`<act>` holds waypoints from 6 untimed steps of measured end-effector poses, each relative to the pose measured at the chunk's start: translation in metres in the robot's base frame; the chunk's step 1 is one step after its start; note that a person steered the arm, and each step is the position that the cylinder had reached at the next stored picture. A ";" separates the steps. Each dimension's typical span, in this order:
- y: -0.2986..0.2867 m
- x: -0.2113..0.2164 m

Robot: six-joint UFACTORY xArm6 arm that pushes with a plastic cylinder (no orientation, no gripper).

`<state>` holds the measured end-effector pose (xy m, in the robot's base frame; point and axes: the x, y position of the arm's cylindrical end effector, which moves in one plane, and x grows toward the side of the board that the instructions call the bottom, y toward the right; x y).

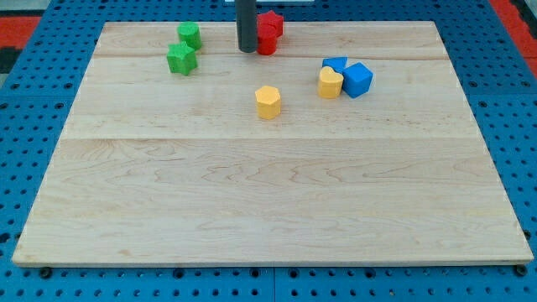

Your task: Push the green blocks towards the center

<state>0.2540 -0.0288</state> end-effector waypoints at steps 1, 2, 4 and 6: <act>-0.001 0.000; -0.016 0.001; 0.002 0.010; 0.056 0.032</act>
<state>0.2857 0.0267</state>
